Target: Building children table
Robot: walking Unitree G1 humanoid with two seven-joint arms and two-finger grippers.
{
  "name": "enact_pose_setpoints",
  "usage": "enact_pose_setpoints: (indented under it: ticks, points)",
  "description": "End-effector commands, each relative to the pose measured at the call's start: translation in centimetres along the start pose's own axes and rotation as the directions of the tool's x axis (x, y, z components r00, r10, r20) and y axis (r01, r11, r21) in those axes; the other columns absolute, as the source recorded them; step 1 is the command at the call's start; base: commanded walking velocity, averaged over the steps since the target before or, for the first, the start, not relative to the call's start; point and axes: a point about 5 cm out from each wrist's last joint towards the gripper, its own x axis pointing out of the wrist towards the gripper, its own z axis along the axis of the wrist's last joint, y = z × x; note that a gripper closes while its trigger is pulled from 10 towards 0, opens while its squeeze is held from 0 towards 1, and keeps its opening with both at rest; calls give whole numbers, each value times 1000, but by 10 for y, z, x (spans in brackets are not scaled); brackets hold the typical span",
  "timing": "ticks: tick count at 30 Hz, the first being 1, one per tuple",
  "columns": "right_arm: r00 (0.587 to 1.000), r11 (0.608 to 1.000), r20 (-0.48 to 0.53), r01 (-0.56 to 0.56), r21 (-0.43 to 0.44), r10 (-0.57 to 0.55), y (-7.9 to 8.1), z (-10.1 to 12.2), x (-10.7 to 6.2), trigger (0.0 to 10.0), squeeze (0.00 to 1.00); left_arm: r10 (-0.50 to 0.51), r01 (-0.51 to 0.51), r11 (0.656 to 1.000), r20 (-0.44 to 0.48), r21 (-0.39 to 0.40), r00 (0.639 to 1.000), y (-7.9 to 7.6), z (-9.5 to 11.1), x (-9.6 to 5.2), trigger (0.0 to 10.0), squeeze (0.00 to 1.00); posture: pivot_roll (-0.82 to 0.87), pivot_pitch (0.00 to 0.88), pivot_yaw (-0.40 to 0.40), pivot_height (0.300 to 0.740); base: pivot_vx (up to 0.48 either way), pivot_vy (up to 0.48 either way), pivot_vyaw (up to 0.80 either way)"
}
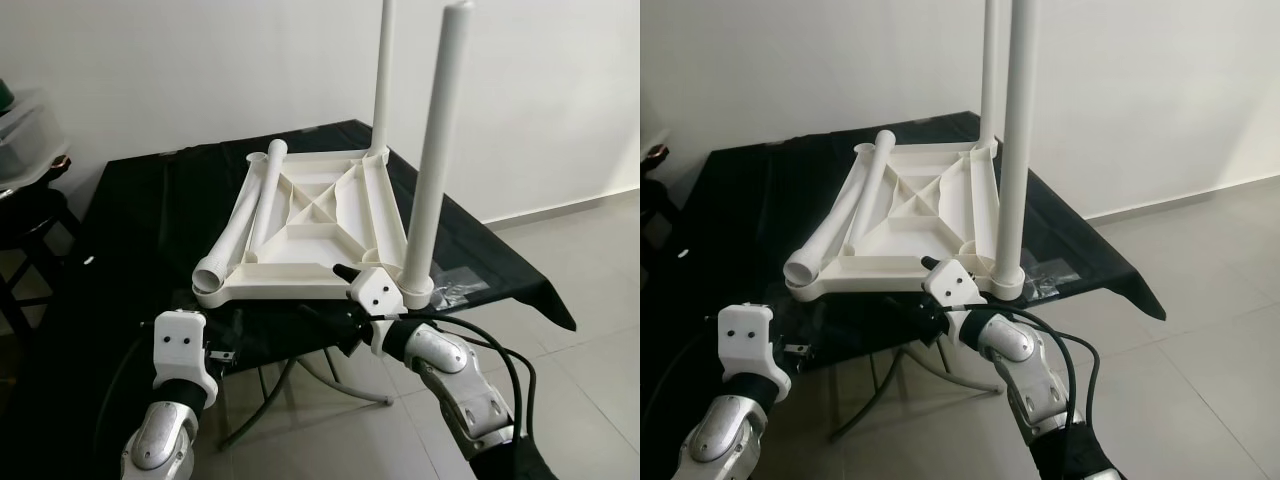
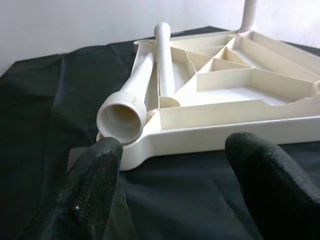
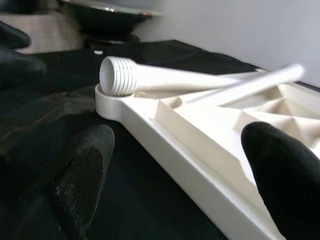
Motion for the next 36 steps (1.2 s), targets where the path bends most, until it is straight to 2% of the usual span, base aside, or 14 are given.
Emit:
enact_pose_setpoints:
  ticks: [1,17,20,21,22,24,26,27,28,31,32,33,34,36]
  points:
    - [999,999,41,-34,2,34,6,5,5,10000,0,14,-13,1000,-25,25,1000,6,-4,-2,10000,0,-57,8,58,740,315,0,788]
    - [999,999,30,-34,-15,34,5,4,6,10000,0,2,-2,1000,-19,4,1000,6,-3,-1,10000,0,-58,11,57,740,254,0,0]
    - [990,989,19,-140,-49,141,4,12,3,10000,0,-18,18,1000,-21,10,1000,6,-3,0,10000,0,-53,8,59,740,0,0,0]
    - [990,989,19,-140,-49,141,4,12,3,10000,0,-18,18,1000,-21,10,1000,6,-3,0,10000,0,-53,8,59,740,0,0,0]
    - [969,962,-35,-248,-114,245,2,19,-2,10000,0,-41,42,999,-19,21,999,4,-3,0,10000,0,-35,9,59,740,0,0,0]
    - [958,949,-63,-285,-139,278,0,20,-5,10000,0,-49,50,998,-19,26,999,3,-2,0,10000,0,-35,9,59,740,0,0,0]
    - [919,890,-202,-382,-249,338,-13,20,-16,10000,0,-53,53,998,-20,22,998,2,-3,-1,10000,0,-37,13,54,740,0,0,0]
    - [883,848,-293,-446,-286,366,-22,20,-24,10000,0,-55,56,998,-20,17,998,1,-3,-2,10000,0,-38,16,49,740,0,0,0]
    - [855,819,-354,-487,-302,379,-28,21,-30,10000,0,-57,57,998,-19,14,998,1,-3,-2,10000,0,-38,16,49,740,0,0,0]
    - [828,795,-399,-525,-304,394,-34,23,-35,10000,0,-59,59,998,-19,11,998,0,-3,-2,10000,0,-40,18,48,740,0,0,0]
    - [740,719,-524,-626,-304,422,-46,25,-44,10000,0,-65,65,998,-19,9,998,-1,-3,-2,10000,0,-41,18,47,740,0,0,0]
    - [740,719,-524,-626,-304,422,-46,25,-44,10000,0,-65,65,998,-19,9,998,-1,-3,-2,10000,0,-41,18,47,740,0,0,0]
    - [703,689,-567,-660,-299,428,-49,25,-47,10000,0,-69,69,998,-18,9,997,-1,-3,-2,10000,0,-41,18,47,740,0,0,0]
    - [675,662,-610,-684,-305,416,-55,27,-44,10000,0,-73,73,997,-20,7,997,-1,-3,-2,10000,0,-41,20,46,740,0,0,0]
